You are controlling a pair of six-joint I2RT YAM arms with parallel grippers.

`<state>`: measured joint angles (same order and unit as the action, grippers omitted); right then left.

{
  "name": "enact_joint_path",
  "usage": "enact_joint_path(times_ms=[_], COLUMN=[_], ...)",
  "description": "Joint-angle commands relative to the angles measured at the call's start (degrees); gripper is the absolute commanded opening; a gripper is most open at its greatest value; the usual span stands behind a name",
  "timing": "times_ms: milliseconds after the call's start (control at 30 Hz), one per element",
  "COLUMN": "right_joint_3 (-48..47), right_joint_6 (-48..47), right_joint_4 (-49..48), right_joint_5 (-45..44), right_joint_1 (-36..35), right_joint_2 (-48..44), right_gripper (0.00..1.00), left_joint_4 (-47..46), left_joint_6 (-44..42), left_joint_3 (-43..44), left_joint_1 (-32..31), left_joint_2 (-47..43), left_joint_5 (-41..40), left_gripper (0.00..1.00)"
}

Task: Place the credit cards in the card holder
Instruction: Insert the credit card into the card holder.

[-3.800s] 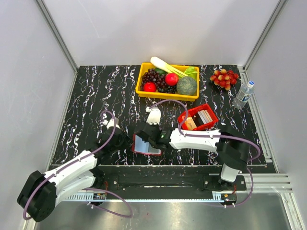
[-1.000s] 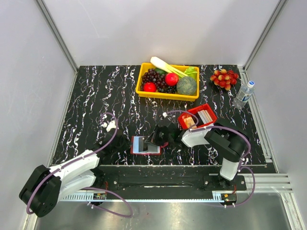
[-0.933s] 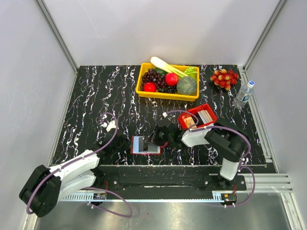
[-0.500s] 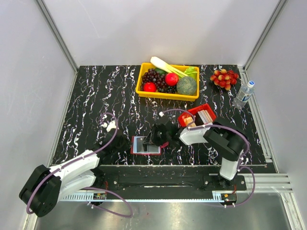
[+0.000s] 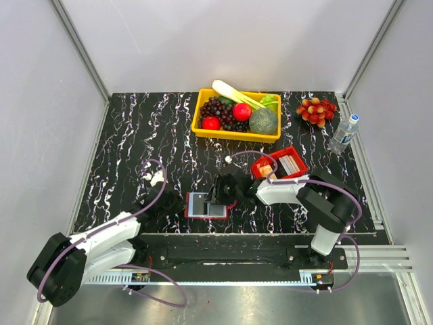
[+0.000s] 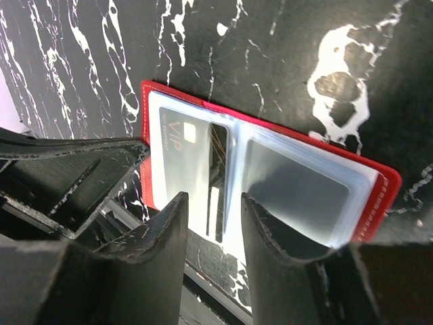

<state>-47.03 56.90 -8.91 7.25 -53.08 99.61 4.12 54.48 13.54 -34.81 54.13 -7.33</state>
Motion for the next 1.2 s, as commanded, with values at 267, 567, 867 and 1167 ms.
enact_joint_path(times_ms=[267,567,867,1167], right_joint_3=[-6.4,-8.9,-9.6,-3.1], right_joint_6=[-1.4,-1.7,-3.9,-8.4], right_joint_4=[1.2,0.3,3.9,15.2], right_joint_5=[2.1,5.4,-0.6,-14.4], right_joint_1=[-2.9,-4.2,-4.8,-1.7], right_joint_2=[6.5,7.3,4.2,-10.6], right_gripper=[0.41,0.37,0.39,0.48], left_joint_4=[-2.8,-2.9,-1.1,0.4], left_joint_6=[0.2,0.4,-0.1,-2.6], left_joint_3=[0.3,0.2,0.5,3.1], left_joint_1=[0.0,0.0,0.0,0.0], left_joint_2=[-0.6,-1.4,-3.0,-8.8], left_joint_5=[0.6,0.7,0.0,2.3], left_gripper=[0.00,0.00,0.00,0.00])
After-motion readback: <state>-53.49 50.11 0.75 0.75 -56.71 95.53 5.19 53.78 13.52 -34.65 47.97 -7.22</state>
